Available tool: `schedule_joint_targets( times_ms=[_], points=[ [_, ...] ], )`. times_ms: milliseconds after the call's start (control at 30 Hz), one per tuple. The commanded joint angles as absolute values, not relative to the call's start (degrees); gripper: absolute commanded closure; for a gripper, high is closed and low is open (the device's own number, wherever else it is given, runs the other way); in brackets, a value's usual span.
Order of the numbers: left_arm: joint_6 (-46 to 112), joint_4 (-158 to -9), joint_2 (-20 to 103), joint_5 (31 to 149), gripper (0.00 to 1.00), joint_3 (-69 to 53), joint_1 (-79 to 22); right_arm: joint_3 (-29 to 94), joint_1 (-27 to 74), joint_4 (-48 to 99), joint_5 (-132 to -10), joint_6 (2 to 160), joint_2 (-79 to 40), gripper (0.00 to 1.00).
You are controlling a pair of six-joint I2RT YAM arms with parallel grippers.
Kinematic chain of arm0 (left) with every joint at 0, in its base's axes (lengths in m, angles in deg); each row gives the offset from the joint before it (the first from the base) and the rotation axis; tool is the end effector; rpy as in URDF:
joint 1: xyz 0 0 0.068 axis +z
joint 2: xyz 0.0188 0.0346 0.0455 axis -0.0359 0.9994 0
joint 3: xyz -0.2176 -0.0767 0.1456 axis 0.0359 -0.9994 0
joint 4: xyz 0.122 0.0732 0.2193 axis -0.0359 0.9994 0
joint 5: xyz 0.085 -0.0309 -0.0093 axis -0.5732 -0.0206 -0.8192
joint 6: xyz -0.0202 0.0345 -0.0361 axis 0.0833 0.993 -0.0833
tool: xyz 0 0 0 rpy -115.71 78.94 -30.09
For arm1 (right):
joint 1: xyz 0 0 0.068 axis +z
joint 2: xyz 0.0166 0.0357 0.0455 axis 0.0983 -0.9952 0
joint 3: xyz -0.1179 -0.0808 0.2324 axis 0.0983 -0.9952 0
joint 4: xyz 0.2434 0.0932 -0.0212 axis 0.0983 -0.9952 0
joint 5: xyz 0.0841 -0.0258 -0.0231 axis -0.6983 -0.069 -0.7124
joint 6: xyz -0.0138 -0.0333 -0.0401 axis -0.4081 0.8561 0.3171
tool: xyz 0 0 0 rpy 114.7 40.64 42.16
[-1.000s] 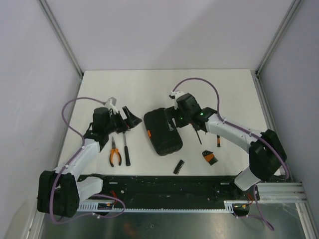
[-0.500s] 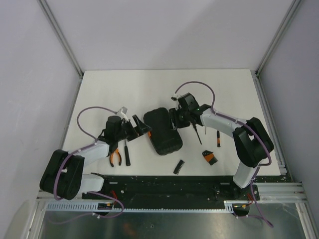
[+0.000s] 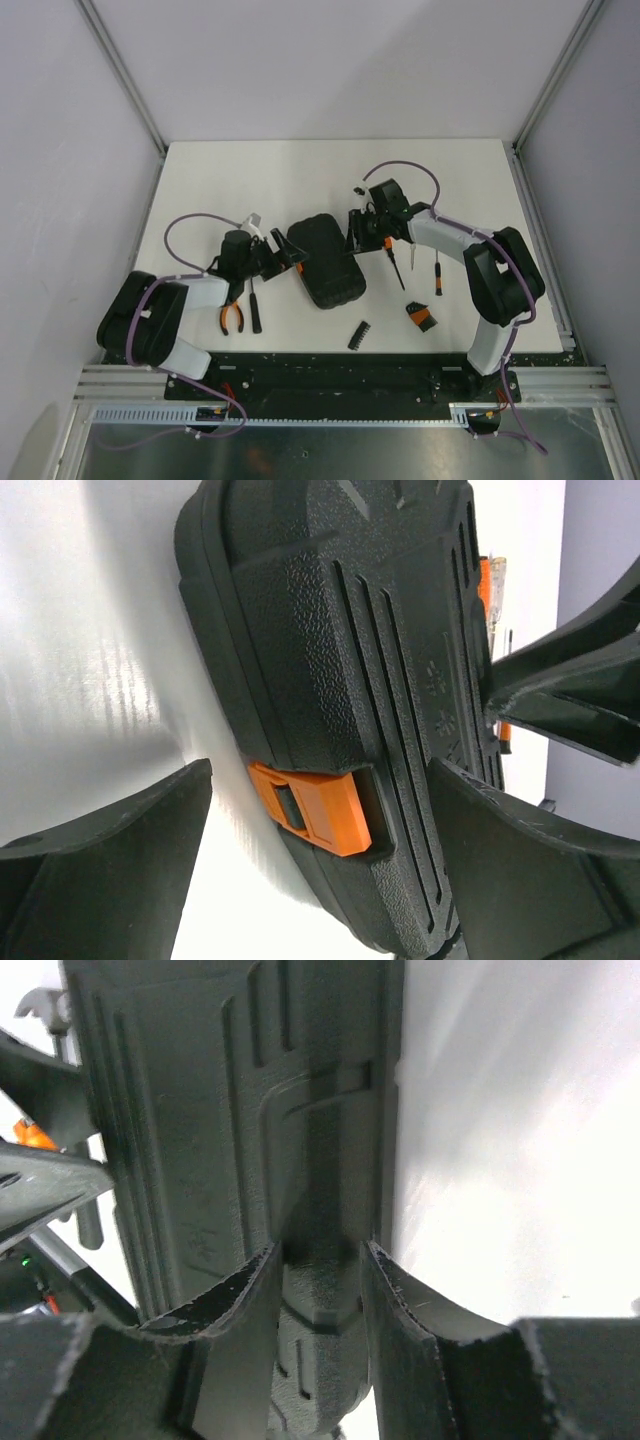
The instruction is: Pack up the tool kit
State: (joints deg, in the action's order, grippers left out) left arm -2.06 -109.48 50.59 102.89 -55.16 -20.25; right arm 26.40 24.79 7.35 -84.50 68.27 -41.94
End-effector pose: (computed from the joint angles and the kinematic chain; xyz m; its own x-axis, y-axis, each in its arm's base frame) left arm 0.2445 -0.0940 0.1411 -0.7640 -0.4637 -0.4486 0.0417 0.6584 -0.7515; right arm 0.3242 0.2054 0.1970 -0.8690 -0.1471 -0.4724 -0.3923 0.7867 0.4767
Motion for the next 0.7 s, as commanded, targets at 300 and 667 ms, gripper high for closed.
schedule_joint_targets(
  times_ms=[300, 667],
  points=[
    [-3.54, -121.17, 52.22, 108.48, 0.42, -49.49, -24.74, 24.24, 22.88, 6.94, -87.23, 67.49, -45.53, 0.59],
    [-0.84, -120.66, 44.61, 110.62, 0.51, -47.46, -28.95, 24.09, 22.82, 8.80, -87.61, 66.05, -44.22, 0.62]
  ],
)
